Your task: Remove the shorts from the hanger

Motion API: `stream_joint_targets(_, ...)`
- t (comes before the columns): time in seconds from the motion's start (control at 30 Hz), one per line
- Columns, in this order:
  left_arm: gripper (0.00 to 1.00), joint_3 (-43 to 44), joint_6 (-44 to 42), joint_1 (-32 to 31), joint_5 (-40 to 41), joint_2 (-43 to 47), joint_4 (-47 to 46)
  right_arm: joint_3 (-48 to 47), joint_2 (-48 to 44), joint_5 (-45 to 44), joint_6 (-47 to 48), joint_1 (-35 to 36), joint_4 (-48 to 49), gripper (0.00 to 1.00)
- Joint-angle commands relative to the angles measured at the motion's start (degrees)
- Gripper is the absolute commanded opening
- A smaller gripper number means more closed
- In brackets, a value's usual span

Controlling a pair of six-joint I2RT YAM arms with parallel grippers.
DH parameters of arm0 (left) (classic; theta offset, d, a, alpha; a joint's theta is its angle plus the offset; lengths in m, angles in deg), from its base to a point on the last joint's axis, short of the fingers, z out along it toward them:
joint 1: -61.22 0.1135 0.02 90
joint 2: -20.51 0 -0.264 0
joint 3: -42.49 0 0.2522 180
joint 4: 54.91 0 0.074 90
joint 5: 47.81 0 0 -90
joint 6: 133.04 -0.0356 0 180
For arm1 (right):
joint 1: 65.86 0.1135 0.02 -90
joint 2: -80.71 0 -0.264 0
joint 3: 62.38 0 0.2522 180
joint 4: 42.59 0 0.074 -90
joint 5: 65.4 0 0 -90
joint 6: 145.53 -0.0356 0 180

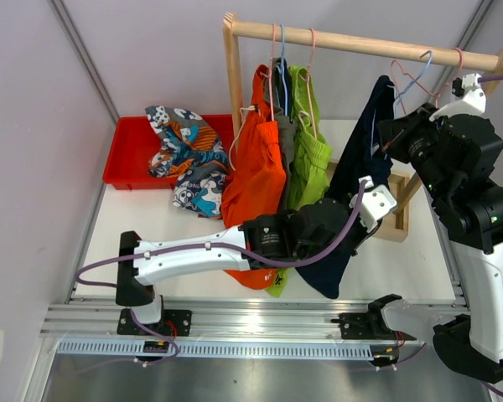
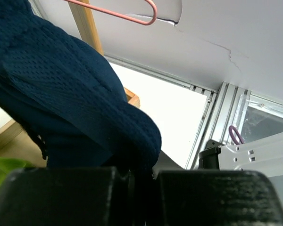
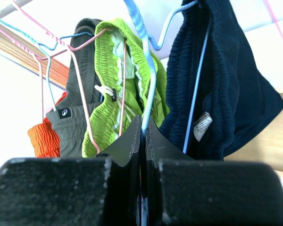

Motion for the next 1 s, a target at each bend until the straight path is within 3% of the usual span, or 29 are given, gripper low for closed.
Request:
stream_joint_targets(0.0, 0.0, 1.9, 1.6, -0.5, 2.7, 2.6, 1.0, -3.9, -0.2, -0.5, -0.1, 0.4, 5.8, 0.0)
stream_joint_targets(0.53, 0.0, -21.5, 9.2, -17.2, 17.3, 13.5, -5.2, -5.4, 3.1, -2.8, 2.9, -1.2, 6.1, 0.0)
stream_joint_targets(0.77, 0.0, -31.3, 12.5, -19.7, 18.4, 11.3, -9.5, -9.0, 4.8, 0.2, 3.0, -4.5, 3.4, 0.0)
stream_joint_targets(0.97, 0.0, -30.4, 14.3, -19.3, 21.5, 7.5, -9.8, -11.4, 4.0, 1.7, 2.6, -4.7, -1.0, 0.0)
